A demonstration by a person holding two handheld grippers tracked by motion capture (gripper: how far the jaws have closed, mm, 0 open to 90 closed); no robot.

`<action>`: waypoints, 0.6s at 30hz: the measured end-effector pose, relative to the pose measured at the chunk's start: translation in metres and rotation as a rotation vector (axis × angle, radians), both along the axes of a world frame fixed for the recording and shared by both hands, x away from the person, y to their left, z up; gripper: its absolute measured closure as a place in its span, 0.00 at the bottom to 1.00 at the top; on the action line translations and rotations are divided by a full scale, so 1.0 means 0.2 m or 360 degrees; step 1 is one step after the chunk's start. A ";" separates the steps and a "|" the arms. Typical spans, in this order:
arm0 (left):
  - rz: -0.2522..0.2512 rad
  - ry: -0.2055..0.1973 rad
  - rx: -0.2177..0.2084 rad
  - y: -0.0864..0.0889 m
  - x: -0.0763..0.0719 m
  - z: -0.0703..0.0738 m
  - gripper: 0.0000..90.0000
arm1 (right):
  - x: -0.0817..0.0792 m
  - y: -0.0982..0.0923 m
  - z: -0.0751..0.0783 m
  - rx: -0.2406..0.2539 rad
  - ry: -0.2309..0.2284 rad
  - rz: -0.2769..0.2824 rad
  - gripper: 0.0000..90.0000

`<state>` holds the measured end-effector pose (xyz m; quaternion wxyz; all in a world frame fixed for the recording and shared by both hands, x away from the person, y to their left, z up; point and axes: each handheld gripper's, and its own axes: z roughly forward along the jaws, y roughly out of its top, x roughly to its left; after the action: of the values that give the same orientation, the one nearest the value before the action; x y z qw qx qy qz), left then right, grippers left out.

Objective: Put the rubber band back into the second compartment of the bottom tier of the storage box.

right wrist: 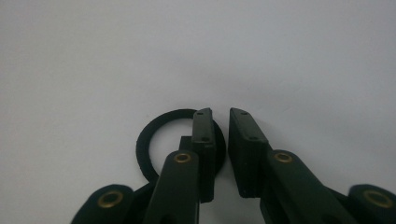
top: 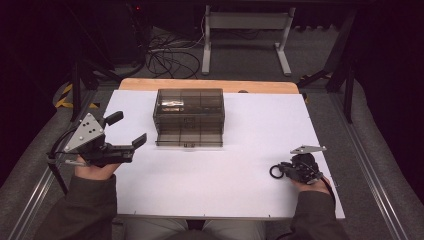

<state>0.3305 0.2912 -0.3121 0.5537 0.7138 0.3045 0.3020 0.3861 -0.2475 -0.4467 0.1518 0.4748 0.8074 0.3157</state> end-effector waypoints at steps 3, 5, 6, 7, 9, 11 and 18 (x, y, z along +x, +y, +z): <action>-0.0003 0.0001 0.0004 0.00 0.00 0.00 0.06 | 0.00 0.01 0.00 -0.0016 -0.0009 0.0017 0.93; -0.0005 0.0001 0.0010 0.00 0.00 0.00 0.06 | 0.00 0.02 0.00 -0.0035 -0.0017 0.0017 0.95; -0.0007 0.0004 0.0010 0.00 0.00 0.00 0.07 | 0.00 0.02 0.00 -0.0042 -0.0021 0.0017 0.96; -0.0008 0.0004 0.0011 0.00 0.00 0.00 0.07 | 0.00 0.02 0.00 -0.0059 -0.0031 0.0024 0.96; -0.0009 0.0004 0.0011 0.00 0.00 0.00 0.07 | 0.00 0.03 0.00 -0.0066 -0.0036 0.0026 0.96; -0.0008 0.0002 0.0013 0.00 0.00 0.00 0.07 | 0.00 0.06 0.00 -0.0076 -0.0054 0.0051 0.96; -0.0011 0.0005 0.0009 -0.01 0.00 0.00 0.07 | 0.00 0.12 0.01 -0.0102 -0.0120 0.0086 0.96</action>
<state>0.3305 0.2902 -0.3123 0.5523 0.7169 0.3019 0.2999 0.3864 -0.2235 -0.4453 0.1886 0.4354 0.8234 0.3114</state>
